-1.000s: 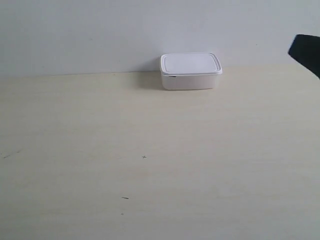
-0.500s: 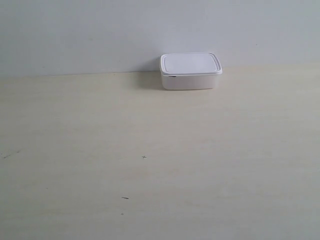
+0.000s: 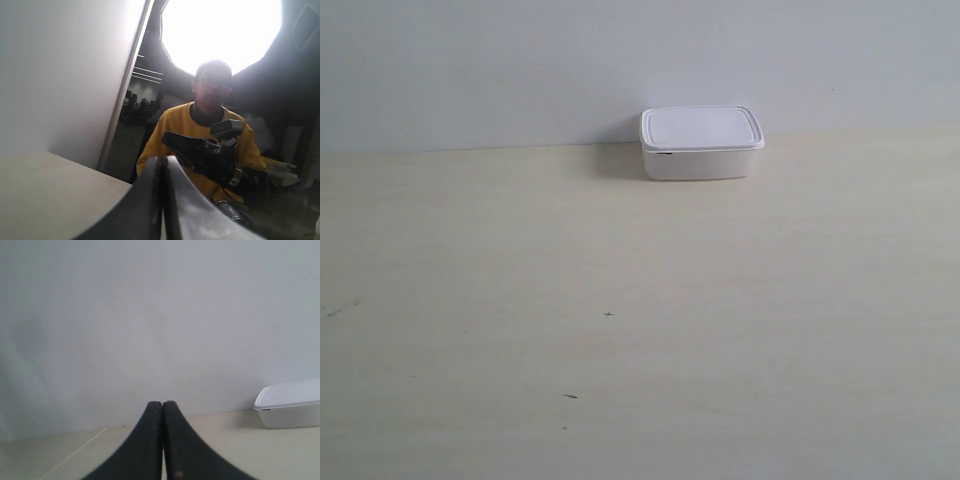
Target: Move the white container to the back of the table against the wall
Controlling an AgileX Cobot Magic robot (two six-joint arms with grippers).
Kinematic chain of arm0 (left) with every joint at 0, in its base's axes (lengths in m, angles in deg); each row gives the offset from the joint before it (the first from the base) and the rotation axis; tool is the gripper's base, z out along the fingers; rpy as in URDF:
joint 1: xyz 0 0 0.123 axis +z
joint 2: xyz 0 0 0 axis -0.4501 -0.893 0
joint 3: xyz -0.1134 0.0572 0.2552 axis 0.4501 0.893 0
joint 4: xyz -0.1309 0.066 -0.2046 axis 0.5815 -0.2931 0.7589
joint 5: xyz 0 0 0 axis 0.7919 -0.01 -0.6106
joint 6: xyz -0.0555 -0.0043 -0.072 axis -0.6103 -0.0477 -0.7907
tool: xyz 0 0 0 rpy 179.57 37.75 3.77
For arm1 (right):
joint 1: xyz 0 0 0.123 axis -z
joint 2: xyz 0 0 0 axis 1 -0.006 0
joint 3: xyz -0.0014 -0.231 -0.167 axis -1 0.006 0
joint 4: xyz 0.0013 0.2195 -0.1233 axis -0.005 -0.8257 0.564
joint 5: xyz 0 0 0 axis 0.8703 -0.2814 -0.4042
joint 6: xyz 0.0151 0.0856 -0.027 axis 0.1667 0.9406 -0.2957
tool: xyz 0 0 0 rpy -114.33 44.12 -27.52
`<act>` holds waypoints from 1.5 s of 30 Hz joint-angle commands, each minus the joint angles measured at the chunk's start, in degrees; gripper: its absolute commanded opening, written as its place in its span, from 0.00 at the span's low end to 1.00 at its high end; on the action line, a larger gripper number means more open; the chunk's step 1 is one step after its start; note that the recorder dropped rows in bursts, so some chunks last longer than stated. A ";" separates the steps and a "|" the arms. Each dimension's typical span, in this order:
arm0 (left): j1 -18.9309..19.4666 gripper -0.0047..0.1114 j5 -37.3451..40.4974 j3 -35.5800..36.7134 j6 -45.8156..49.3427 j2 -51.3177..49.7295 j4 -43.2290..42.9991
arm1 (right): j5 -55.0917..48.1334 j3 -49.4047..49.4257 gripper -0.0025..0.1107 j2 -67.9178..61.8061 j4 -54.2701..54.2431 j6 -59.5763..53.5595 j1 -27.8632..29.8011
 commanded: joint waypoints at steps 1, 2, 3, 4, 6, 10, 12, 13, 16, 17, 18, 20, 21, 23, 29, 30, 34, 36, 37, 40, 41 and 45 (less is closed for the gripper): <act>0.03 0.04 1.87 0.19 3.85 0.34 -0.47 | -2.30 0.52 0.02 0.30 0.76 -1.34 -0.09; 0.03 0.04 2.74 0.19 4.98 0.34 -0.47 | -3.28 0.52 0.02 0.30 0.63 -1.34 -0.09; 0.03 0.04 3.85 0.19 5.38 0.34 -0.47 | -3.45 0.52 0.02 0.30 0.63 -1.34 -0.09; 0.03 0.04 5.14 0.19 6.00 0.34 -0.47 | -3.58 0.52 0.02 0.30 0.63 -1.34 -0.09; 0.03 0.04 8.53 0.19 7.53 0.34 -0.58 | -3.58 0.52 0.02 0.30 0.74 -1.34 -0.09; 0.03 0.04 17.76 0.19 11.13 0.34 -1.22 | -6.24 0.52 0.02 0.30 0.35 -0.56 -0.09; 0.03 0.04 22.46 0.19 10.45 0.34 -1.33 | -6.71 0.52 0.02 0.30 0.20 1.87 -0.09; 0.03 0.04 23.61 0.19 10.58 0.34 -1.33 | -6.60 0.52 0.02 0.30 0.20 1.87 -0.09; 0.03 0.04 24.54 0.19 10.72 0.34 -1.51 | -6.60 0.52 0.02 0.30 0.20 1.87 -0.09; 0.03 0.04 24.54 0.19 10.72 0.34 -1.51 | -6.59 0.52 0.02 0.30 0.20 1.75 -0.09; 0.03 0.04 24.54 0.19 10.72 0.34 -1.51 | -6.59 0.52 0.02 0.30 0.20 1.75 -0.09; 0.03 0.04 24.53 0.19 10.72 0.34 -1.85 | -6.59 0.52 0.02 0.30 0.20 1.75 -0.09; 0.03 0.04 24.53 0.19 10.72 0.34 -1.94 | -6.59 0.52 0.02 0.30 0.20 1.75 -0.09; 0.03 0.04 24.53 0.19 10.72 0.34 -1.94 | -6.59 0.52 0.02 0.30 0.20 1.75 -0.09; 0.03 0.04 24.53 0.19 10.72 0.34 -1.94 | -6.59 0.52 0.02 0.30 0.20 1.75 -0.09; 0.03 0.04 24.53 0.19 10.72 0.34 -1.94 | -6.59 0.52 0.02 0.30 0.20 1.75 -0.09; 0.03 0.04 24.25 0.19 10.51 0.34 -1.76 | -6.59 0.52 0.02 0.30 0.20 1.75 -0.09; 0.03 0.04 23.16 0.19 7.92 0.34 -0.15 | -6.59 0.52 0.02 0.30 0.20 1.75 -0.09; 0.03 0.04 22.99 0.19 7.55 0.34 0.59 | -6.59 0.52 0.02 0.30 0.20 1.75 -0.09; 0.03 0.04 22.99 0.19 15.15 0.34 7.02 | -6.59 0.52 0.02 0.30 0.20 1.75 -0.09; 0.03 0.04 22.99 0.19 22.35 0.34 11.66 | -6.59 0.52 0.02 0.30 0.20 1.75 -0.09; 0.03 0.04 23.87 0.19 53.50 0.34 33.35 | -6.59 0.52 0.02 0.30 0.20 1.75 -0.09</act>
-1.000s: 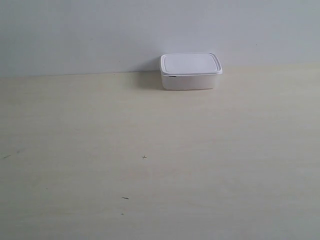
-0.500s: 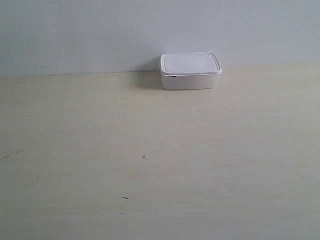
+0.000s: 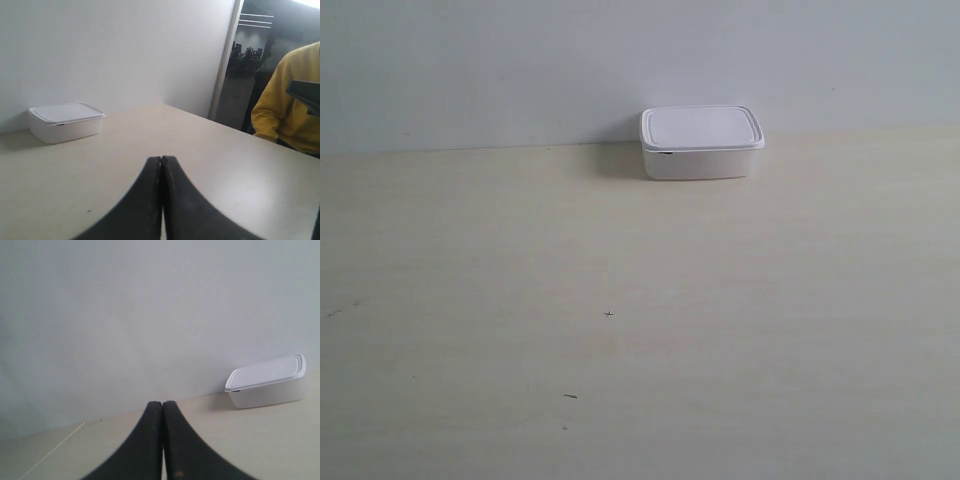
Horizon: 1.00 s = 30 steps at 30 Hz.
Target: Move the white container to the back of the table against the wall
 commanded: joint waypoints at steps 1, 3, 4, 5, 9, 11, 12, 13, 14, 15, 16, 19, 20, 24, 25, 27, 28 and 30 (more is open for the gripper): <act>0.03 0.04 0.86 0.19 32.30 0.34 24.71 | -0.10 0.26 0.02 0.30 0.07 0.27 -0.09; 0.03 0.04 2.66 0.19 42.75 0.34 35.54 | -0.10 0.26 0.02 0.30 0.07 0.27 -0.09; 0.03 0.04 3.96 0.19 46.35 0.34 39.79 | -0.10 0.26 0.02 0.30 0.07 0.27 -0.09; 0.03 0.04 5.24 0.19 48.41 0.34 42.53 | -0.10 0.26 0.02 0.30 0.07 0.27 -0.09; 0.03 0.04 10.32 0.19 48.17 0.34 43.86 | -0.10 0.26 0.02 0.30 0.07 0.27 -0.09; 0.03 0.04 13.51 0.19 47.42 0.34 44.27 | -0.10 0.26 0.02 0.30 0.07 0.27 -0.09; 0.03 0.04 14.82 0.19 47.09 0.34 44.27 | -0.10 0.26 0.02 0.30 0.07 0.27 -0.09; 0.03 0.04 16.64 0.19 46.95 0.34 44.27 | -0.10 0.26 0.02 0.30 0.07 0.27 -0.09; 0.03 0.04 17.21 0.19 46.95 0.34 44.27 | -0.10 0.26 0.02 0.30 0.07 0.27 -0.09; 0.03 0.04 17.68 0.19 46.95 0.34 44.16 | -0.10 0.26 0.02 0.30 0.07 0.27 -0.09; 0.03 0.04 19.84 0.19 47.60 0.34 43.22 | -0.10 0.26 0.02 0.30 0.07 0.27 -0.09; 0.03 0.04 19.69 0.19 47.98 0.34 43.28 | -0.10 0.26 0.02 0.30 0.07 0.27 -0.09; 0.03 0.04 19.69 0.19 47.98 0.34 43.28 | -0.10 0.26 0.02 0.30 0.07 0.27 -0.09; 2.15 0.04 19.69 0.19 48.60 0.34 43.28 | -0.10 0.26 0.02 0.30 0.07 0.27 -0.09; 3.81 0.04 19.69 0.19 48.60 0.34 43.28 | -0.10 0.26 0.02 0.30 0.07 0.27 -0.09; 8.09 0.04 19.69 0.19 48.60 0.34 43.28 | -0.10 0.26 0.02 0.30 0.07 0.27 -0.09; 10.53 0.04 19.69 0.19 48.60 0.34 43.28 | -0.10 0.26 0.02 0.30 0.07 0.27 -0.09; 15.24 0.04 19.69 0.19 49.01 0.34 43.18 | -0.10 0.26 0.02 0.30 0.07 0.27 -0.09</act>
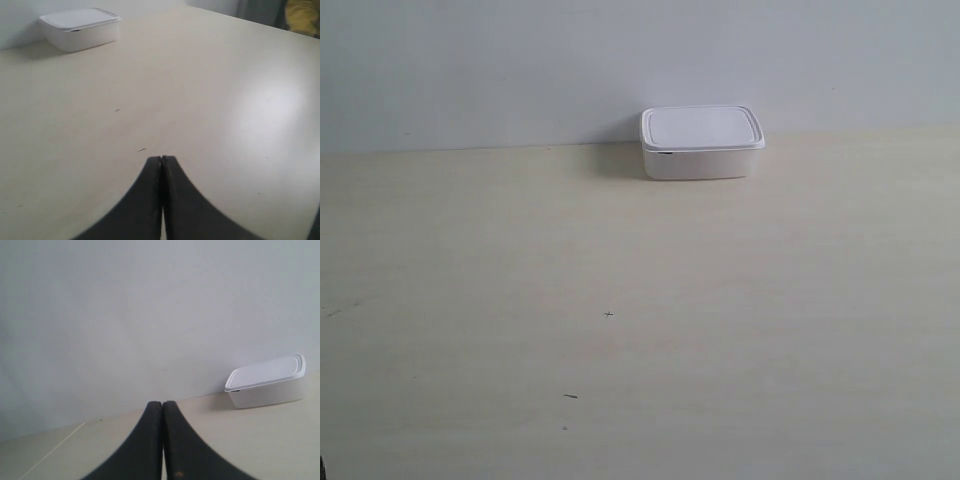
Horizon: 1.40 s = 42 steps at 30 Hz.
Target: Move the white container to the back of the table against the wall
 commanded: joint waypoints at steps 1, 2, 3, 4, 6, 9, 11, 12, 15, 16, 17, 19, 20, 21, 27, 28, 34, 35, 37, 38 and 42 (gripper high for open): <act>10.85 0.04 -0.26 0.19 1.02 0.34 -0.12 | 0.01 0.26 0.02 0.30 0.07 0.27 -0.09; 12.49 0.04 -0.26 0.19 1.44 0.34 -0.12 | 0.01 0.26 0.02 0.30 0.07 0.27 -0.09; 15.32 0.04 -0.26 0.19 1.87 0.34 -0.12 | 0.01 0.26 0.02 0.30 0.07 0.27 -0.09; 18.20 0.04 -0.26 0.19 2.16 0.34 -0.12 | 0.01 0.26 0.02 0.30 0.07 0.27 -0.09; 24.21 0.04 -0.35 0.19 3.39 0.34 -0.12 | 0.01 0.26 0.02 0.30 0.07 0.27 -0.09; 32.83 0.04 -0.35 0.19 4.89 0.34 -0.12 | 0.01 0.26 0.02 0.30 0.07 0.27 -0.09; 38.51 0.04 -0.35 0.19 5.87 0.34 -0.12 | 0.01 0.26 0.02 0.30 0.07 0.27 -0.09; 41.15 0.04 -0.35 0.19 6.54 0.34 -0.12 | 0.01 0.26 0.02 0.30 0.07 0.27 -0.09; 47.55 0.04 -0.21 0.19 7.48 0.34 -0.12 | 0.01 0.26 0.02 0.30 0.07 0.27 -0.09; 49.41 0.04 -0.21 0.19 7.60 0.34 -0.12 | 0.01 0.26 0.02 0.30 0.07 0.27 -0.09; 51.00 0.04 -0.21 0.19 7.49 0.34 0.00 | 0.01 0.26 0.02 0.30 0.07 0.27 -0.09; 52.78 0.04 -0.21 0.19 7.49 0.34 0.54 | 0.01 0.26 0.02 0.30 0.07 0.27 -0.09; 53.17 0.04 -0.21 0.19 7.23 0.34 0.54 | 0.01 0.26 0.02 0.30 0.07 0.27 -0.09; 53.17 0.04 -0.21 0.19 7.23 0.34 0.84 | 0.01 0.26 0.02 0.30 0.07 0.27 -0.09; 53.17 0.04 -0.21 0.19 7.13 0.34 2.23 | 0.01 0.26 0.02 0.30 0.07 0.27 -0.09; 53.17 0.04 -0.21 0.19 7.13 0.34 2.23 | 0.01 0.26 0.02 0.30 0.07 0.27 -0.09; 53.17 0.04 -0.21 0.19 7.60 0.34 2.08 | 0.01 0.26 0.02 0.30 0.07 0.27 -0.09; 53.17 0.04 -0.21 0.19 7.60 0.34 2.08 | 0.01 0.26 0.02 0.30 0.07 0.27 -0.09; 53.17 0.04 -0.21 0.19 7.60 0.34 2.08 | 0.01 0.26 0.02 0.30 0.07 0.27 -0.09; 53.17 0.04 -0.21 0.19 7.60 0.34 2.08 | 0.01 0.26 0.02 0.30 0.07 0.27 -0.09; 53.17 0.04 -0.21 0.19 7.72 0.34 2.07 | 0.01 0.26 0.02 0.30 0.07 0.27 -0.09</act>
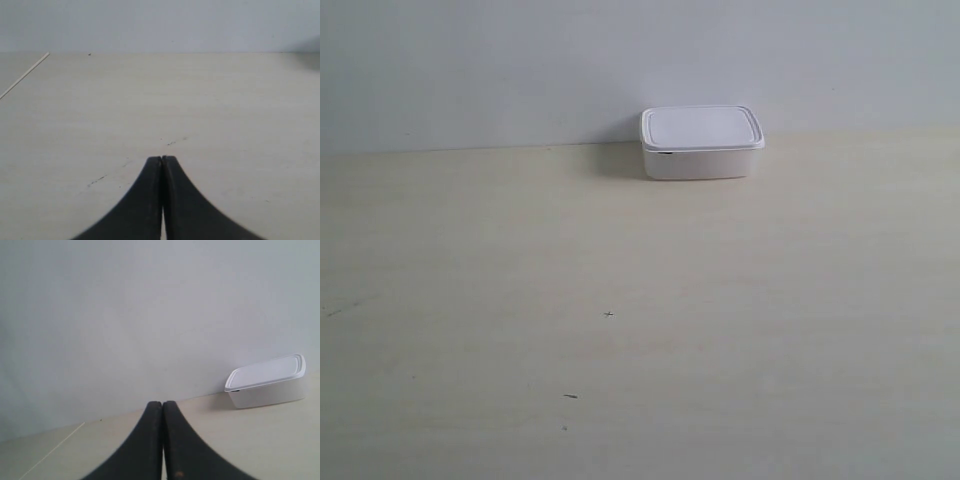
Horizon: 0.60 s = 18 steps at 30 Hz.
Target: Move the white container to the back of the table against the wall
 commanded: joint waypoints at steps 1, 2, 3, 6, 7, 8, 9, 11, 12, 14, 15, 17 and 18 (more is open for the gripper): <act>0.24 0.04 -0.21 0.19 0.24 0.34 0.80 | 0.01 0.26 0.02 0.30 0.07 0.19 -0.09; 0.24 0.04 -0.21 0.19 0.24 0.34 0.80 | 0.01 0.26 0.02 0.30 0.07 0.19 -0.09; 0.24 0.04 -0.21 0.19 0.24 0.34 0.80 | 0.01 0.26 0.02 0.30 0.07 0.19 -0.09; 0.24 0.04 -0.21 0.19 0.24 0.34 0.80 | 0.01 0.26 0.02 0.30 0.07 0.19 -0.09; 0.24 0.04 -0.21 0.19 0.24 0.34 0.80 | 0.01 0.26 0.02 0.30 0.07 0.19 -0.09; 0.24 0.04 -0.21 0.19 0.24 0.34 0.80 | 0.01 0.26 0.02 0.30 0.07 0.19 -0.09; 0.24 0.04 -0.21 0.19 0.24 0.34 0.80 | 0.01 0.26 0.02 0.30 0.07 0.19 -0.09; 0.24 0.04 -0.21 0.19 0.24 0.34 0.80 | 0.01 0.26 0.02 0.30 0.07 0.19 -0.09; 0.24 0.04 -0.21 0.19 0.24 0.34 0.80 | 0.01 0.26 0.02 0.30 0.07 0.19 -0.09; 0.24 0.04 -0.21 0.19 0.24 0.34 0.80 | 0.01 0.26 0.02 0.30 0.48 0.07 -0.09; 0.24 0.04 -0.21 0.19 0.24 0.34 0.80 | 0.01 0.26 0.02 0.30 1.42 -0.46 -0.09; 0.24 0.04 -0.21 0.19 0.24 0.34 0.80 | 0.01 0.26 0.02 0.30 3.58 -1.91 -0.09; 0.24 0.04 -0.21 0.19 0.24 0.34 0.80 | -0.10 0.26 0.02 0.30 4.58 -3.23 -0.09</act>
